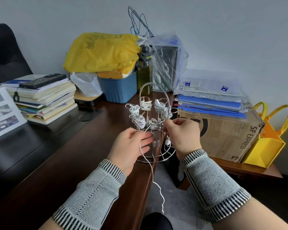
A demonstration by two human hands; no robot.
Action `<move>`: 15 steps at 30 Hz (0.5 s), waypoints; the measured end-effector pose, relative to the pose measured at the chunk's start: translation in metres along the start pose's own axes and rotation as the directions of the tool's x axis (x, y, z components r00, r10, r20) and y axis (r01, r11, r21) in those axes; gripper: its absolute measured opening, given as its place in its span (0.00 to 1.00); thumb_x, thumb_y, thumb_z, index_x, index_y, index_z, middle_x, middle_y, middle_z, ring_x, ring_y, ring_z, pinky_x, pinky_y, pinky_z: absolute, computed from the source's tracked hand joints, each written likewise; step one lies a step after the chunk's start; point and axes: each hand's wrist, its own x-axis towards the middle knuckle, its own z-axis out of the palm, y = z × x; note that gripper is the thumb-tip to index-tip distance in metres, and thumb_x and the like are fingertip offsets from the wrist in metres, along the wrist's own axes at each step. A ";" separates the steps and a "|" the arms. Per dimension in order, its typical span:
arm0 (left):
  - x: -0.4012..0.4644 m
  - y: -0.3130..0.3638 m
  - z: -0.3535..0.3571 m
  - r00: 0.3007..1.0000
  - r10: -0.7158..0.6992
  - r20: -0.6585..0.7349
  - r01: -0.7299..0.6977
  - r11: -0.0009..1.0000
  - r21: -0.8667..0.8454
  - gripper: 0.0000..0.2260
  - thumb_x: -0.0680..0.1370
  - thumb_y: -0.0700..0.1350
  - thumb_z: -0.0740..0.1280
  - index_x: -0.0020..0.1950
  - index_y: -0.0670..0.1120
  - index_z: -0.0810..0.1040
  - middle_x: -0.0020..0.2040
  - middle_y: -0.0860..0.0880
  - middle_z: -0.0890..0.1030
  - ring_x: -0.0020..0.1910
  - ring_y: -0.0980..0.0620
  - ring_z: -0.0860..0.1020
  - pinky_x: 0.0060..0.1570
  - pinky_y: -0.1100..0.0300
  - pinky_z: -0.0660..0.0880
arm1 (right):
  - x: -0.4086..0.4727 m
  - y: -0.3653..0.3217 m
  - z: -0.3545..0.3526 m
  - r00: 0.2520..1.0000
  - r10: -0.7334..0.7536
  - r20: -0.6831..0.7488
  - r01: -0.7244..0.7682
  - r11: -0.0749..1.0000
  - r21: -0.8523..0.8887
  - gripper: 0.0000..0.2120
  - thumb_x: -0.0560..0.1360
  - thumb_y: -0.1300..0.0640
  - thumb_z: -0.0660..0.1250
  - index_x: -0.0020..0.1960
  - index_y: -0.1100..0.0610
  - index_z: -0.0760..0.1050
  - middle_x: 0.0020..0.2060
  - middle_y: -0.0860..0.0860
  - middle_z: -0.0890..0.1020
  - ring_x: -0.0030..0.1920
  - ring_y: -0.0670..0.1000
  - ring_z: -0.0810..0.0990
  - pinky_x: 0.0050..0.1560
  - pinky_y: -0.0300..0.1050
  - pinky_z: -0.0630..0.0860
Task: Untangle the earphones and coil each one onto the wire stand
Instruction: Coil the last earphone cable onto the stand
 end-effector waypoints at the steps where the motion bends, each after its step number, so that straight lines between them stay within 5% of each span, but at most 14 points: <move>1: 0.000 0.001 0.000 1.000 0.006 -0.002 -0.006 1.000 -0.010 0.06 0.81 0.37 0.60 0.45 0.40 0.73 0.49 0.43 0.85 0.49 0.49 0.84 0.52 0.55 0.79 | 0.000 0.001 0.000 1.000 0.002 -0.007 -0.002 1.000 0.000 0.13 0.71 0.54 0.70 0.31 0.60 0.79 0.27 0.55 0.82 0.26 0.47 0.74 0.31 0.42 0.72; 6: -0.002 0.001 -0.004 0.999 0.032 0.009 -0.032 0.999 -0.027 0.14 0.81 0.35 0.60 0.35 0.43 0.70 0.51 0.42 0.85 0.51 0.47 0.84 0.55 0.51 0.77 | 0.001 0.008 0.001 1.000 -0.005 -0.026 0.005 1.000 -0.001 0.08 0.69 0.55 0.71 0.33 0.57 0.79 0.31 0.53 0.83 0.33 0.50 0.80 0.40 0.51 0.79; 10: -0.004 0.002 -0.005 0.999 0.047 -0.003 -0.047 0.998 -0.047 0.20 0.80 0.34 0.60 0.29 0.45 0.74 0.50 0.41 0.85 0.52 0.46 0.84 0.56 0.50 0.76 | -0.007 0.009 -0.003 0.996 -0.083 -0.010 0.083 0.996 0.015 0.06 0.71 0.60 0.71 0.36 0.55 0.77 0.32 0.49 0.81 0.32 0.45 0.76 0.37 0.43 0.76; 15: -0.005 0.001 -0.004 0.998 0.062 0.019 -0.062 0.998 -0.010 0.22 0.78 0.33 0.63 0.24 0.47 0.73 0.48 0.42 0.85 0.52 0.48 0.84 0.56 0.52 0.75 | -0.020 0.013 -0.006 0.907 -0.412 0.084 0.417 0.908 -0.048 0.07 0.71 0.61 0.68 0.40 0.50 0.76 0.39 0.48 0.78 0.42 0.50 0.77 0.46 0.46 0.76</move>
